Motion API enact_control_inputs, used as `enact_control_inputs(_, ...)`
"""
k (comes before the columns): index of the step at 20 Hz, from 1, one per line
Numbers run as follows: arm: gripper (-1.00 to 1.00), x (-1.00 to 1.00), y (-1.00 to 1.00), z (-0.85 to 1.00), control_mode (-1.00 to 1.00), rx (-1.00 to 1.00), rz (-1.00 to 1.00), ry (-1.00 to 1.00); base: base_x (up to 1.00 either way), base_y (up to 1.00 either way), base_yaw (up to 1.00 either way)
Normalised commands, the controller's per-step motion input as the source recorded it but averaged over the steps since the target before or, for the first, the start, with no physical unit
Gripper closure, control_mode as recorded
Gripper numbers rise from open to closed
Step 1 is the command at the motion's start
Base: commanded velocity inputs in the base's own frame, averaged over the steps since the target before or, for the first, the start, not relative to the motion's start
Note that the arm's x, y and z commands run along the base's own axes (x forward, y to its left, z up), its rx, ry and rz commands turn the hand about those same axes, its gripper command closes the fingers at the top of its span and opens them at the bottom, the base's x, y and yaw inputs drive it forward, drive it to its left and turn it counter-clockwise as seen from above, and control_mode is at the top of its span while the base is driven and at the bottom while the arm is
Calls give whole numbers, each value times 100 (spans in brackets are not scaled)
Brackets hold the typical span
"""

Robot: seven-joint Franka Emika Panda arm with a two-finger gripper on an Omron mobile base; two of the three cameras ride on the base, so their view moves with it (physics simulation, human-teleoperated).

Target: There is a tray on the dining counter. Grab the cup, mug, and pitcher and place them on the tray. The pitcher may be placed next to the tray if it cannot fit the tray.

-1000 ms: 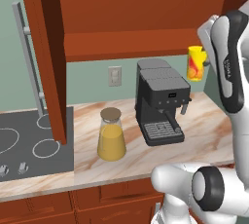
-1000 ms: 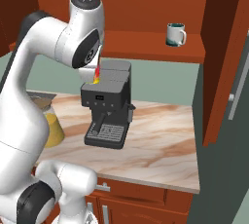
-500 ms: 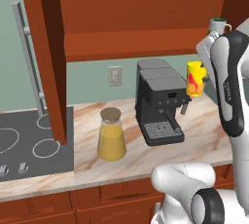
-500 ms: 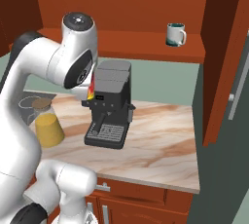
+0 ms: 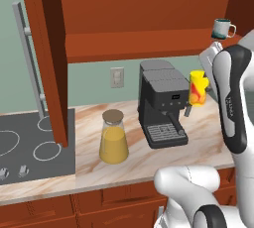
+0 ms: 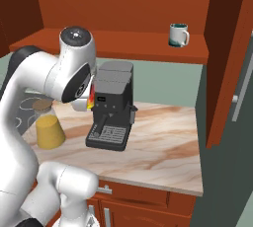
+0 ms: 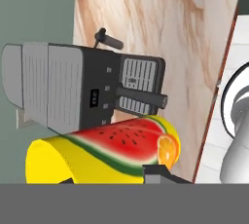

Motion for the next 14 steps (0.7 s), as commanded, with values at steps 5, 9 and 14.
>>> enact_control_inputs(5,100,-11,6,-12,-100,0,0,0,0,0,0)
enact_control_inputs(9,100,0,0,0,100,0,0,0,-24,0,0)
enact_control_inputs(14,100,0,0,0,100,0,0,0,-74,-1,1)
